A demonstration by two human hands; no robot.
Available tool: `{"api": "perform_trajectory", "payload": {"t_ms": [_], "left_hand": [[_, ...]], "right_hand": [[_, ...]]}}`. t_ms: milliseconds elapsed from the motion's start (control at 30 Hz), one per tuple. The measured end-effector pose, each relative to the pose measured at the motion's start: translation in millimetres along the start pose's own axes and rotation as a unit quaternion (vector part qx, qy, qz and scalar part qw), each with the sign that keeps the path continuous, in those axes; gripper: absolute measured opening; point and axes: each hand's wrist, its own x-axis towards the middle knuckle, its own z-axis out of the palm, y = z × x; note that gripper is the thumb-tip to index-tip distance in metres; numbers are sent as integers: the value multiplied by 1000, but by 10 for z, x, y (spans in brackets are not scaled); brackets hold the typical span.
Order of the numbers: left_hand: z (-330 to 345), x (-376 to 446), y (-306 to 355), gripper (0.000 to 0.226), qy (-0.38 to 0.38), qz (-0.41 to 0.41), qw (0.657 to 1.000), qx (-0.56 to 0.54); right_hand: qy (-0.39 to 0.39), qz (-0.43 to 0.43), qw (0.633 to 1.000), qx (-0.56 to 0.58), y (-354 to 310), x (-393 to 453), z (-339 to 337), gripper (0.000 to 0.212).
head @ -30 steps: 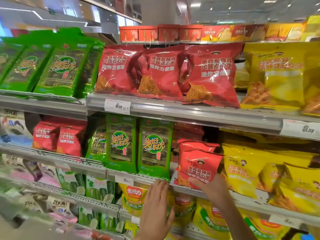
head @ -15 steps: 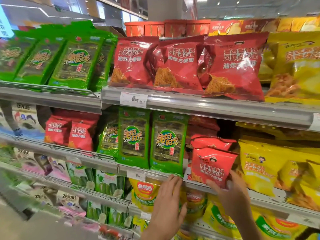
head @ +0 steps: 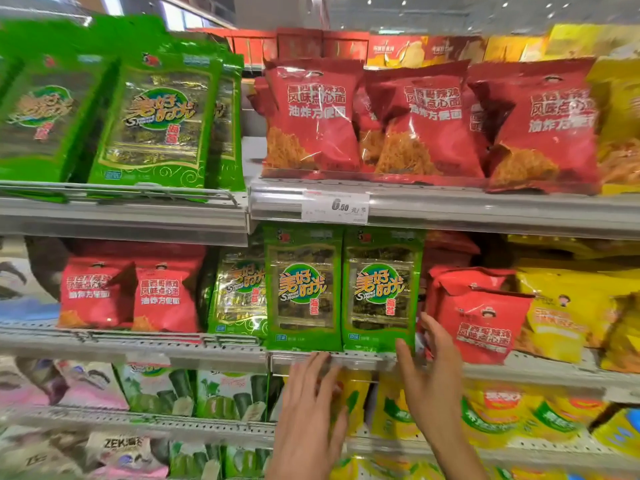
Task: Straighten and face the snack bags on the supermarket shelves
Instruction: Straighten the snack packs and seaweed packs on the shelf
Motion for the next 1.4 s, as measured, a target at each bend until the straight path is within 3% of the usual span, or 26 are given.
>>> {"api": "perform_trajectory", "payload": {"t_ms": [100, 167, 300, 433, 567, 933, 1133, 1267, 1400], "left_hand": [[-118, -14, -190, 54, 2, -21, 999, 33], [-168, 18, -243, 55, 3, -31, 998, 53], [-175, 49, -252, 61, -28, -50, 995, 86], [-174, 85, -238, 68, -46, -57, 992, 102], [-138, 74, -233, 63, -50, -75, 991, 95], [-121, 87, -198, 62, -53, -92, 994, 34], [-278, 51, -240, 53, -25, -85, 994, -68], [-484, -72, -489, 35, 46, -118, 983, -136], [-777, -130, -1003, 30, 107, -185, 964, -158]], "right_hand": [[-57, 93, 994, 2, -54, 326, 222, 88], [-65, 154, 986, 20, -26, 503, 308, 95], [-85, 202, 975, 40, 111, 668, 330, 70], [-100, 165, 980, 50, 92, 684, 305, 58], [-61, 110, 991, 40, -14, 643, 212, 37], [10, 87, 996, 29, -227, 432, -341, 36], [-75, 183, 971, 138, -333, 99, -493, 29], [-111, 214, 959, 147, -522, -162, -199, 30], [-159, 217, 952, 144, -783, -370, 285, 31]]}}
